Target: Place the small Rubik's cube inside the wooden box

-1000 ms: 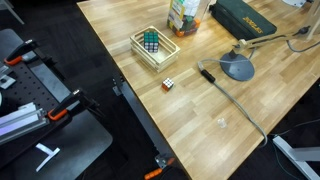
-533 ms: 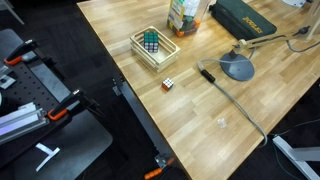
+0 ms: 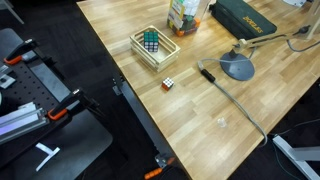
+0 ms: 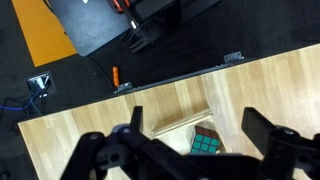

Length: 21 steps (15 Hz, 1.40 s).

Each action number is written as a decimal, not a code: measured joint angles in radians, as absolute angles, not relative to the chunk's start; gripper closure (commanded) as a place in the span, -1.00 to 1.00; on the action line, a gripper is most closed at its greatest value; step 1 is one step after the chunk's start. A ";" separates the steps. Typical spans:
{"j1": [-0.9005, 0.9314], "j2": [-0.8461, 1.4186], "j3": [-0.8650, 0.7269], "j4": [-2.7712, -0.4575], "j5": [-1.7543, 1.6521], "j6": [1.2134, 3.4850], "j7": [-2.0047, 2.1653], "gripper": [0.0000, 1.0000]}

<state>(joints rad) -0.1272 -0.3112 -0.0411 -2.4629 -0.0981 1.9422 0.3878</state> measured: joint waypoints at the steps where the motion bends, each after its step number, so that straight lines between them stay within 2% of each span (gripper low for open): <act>1: -0.127 -0.311 -0.040 -2.463 -0.098 1.942 0.391 -1.00; 7: -0.133 -0.294 -0.059 -2.460 -0.068 1.965 0.389 -1.00; 16: -0.264 -0.105 -0.218 -2.406 -0.022 2.110 0.483 -1.00; 21: -0.268 -0.078 -0.226 -2.392 -0.008 2.118 0.528 -1.00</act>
<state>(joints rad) -0.2684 -0.0779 -0.2258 -2.3923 -0.0076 2.1180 0.5283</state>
